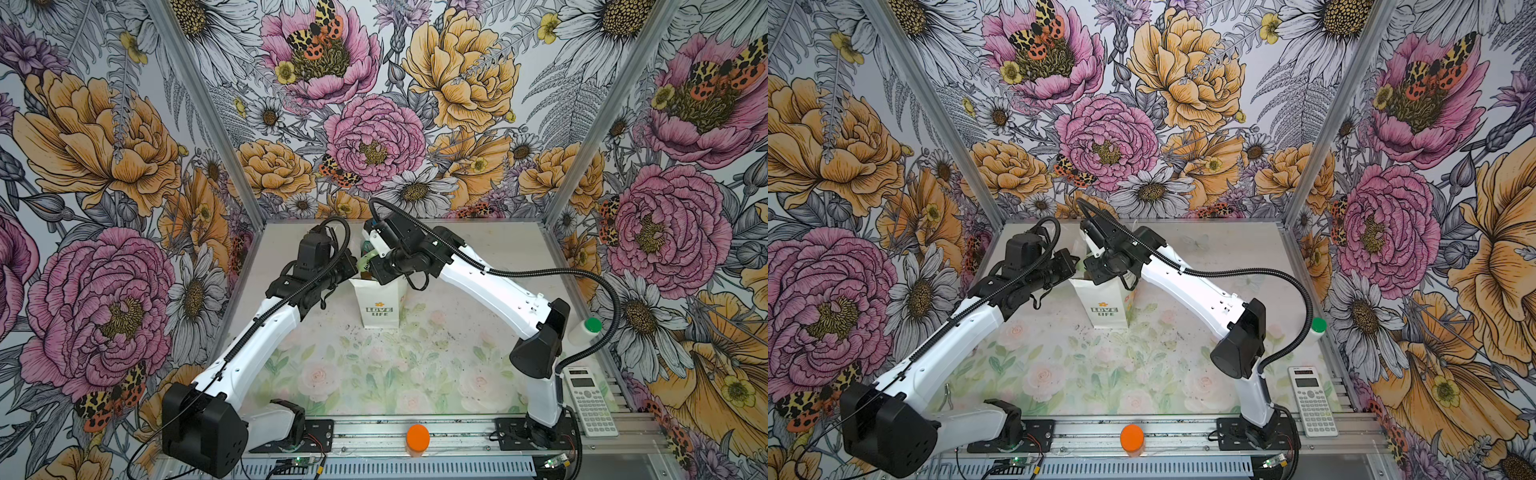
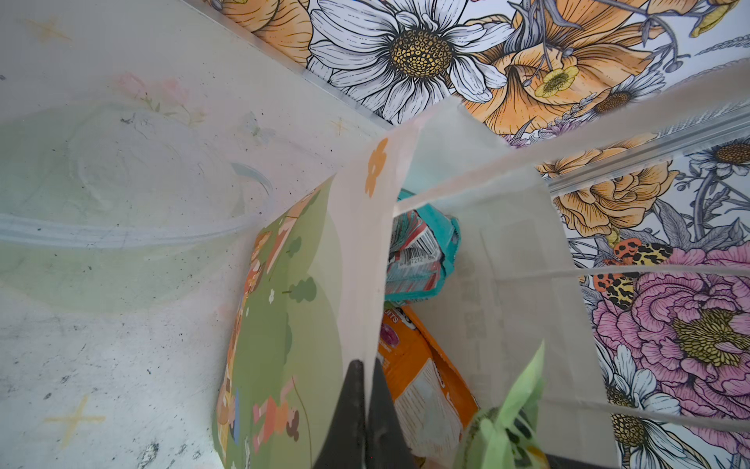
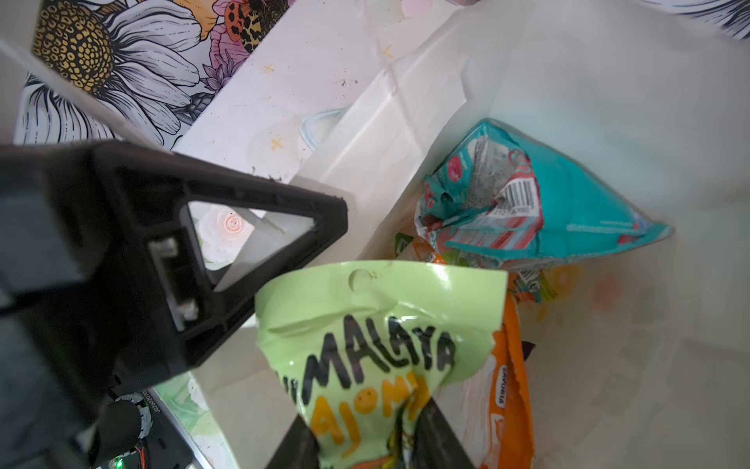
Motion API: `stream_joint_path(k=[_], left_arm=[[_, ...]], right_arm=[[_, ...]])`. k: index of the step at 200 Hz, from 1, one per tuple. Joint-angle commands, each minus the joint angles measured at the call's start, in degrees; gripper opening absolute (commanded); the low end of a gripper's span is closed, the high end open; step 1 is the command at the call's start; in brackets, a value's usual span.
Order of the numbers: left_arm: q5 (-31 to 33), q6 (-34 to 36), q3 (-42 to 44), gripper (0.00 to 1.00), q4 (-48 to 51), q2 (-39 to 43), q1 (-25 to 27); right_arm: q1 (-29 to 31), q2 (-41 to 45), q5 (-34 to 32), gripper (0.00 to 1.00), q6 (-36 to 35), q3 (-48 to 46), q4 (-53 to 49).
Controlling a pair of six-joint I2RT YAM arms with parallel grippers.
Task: Place the snacks into the paper bag
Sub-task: 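Lower the green packet into the bag beside the left gripper, then open the right gripper to release the green packet into the bag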
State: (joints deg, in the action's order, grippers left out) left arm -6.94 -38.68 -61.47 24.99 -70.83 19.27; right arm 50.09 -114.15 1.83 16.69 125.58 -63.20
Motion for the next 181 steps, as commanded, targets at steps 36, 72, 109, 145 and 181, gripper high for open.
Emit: stream_joint_path(k=[36,72,109,145,181], left_arm=[[-0.44,0.00,-0.91,0.00,-2.23,0.60,-0.01],[-0.36,0.00,-0.85,0.00,-2.25,0.59,0.15],[-0.27,0.00,-0.81,0.00,-2.31,0.56,0.07],[-0.27,0.00,-0.80,0.00,-2.23,0.42,0.16],[-0.11,0.00,-0.67,0.00,-2.30,0.84,0.15]], right_arm=[[0.54,-2.27,1.35,0.37,-2.60,3.69,-4.76],[0.54,-2.86,0.99,0.38,-2.94,4.63,-5.59],[0.54,-2.67,0.10,0.45,-2.96,5.41,-5.87],[0.54,-1.99,-1.33,0.52,-3.29,6.32,-5.97],[0.54,-1.63,-2.11,0.54,-3.68,7.63,-6.11]])
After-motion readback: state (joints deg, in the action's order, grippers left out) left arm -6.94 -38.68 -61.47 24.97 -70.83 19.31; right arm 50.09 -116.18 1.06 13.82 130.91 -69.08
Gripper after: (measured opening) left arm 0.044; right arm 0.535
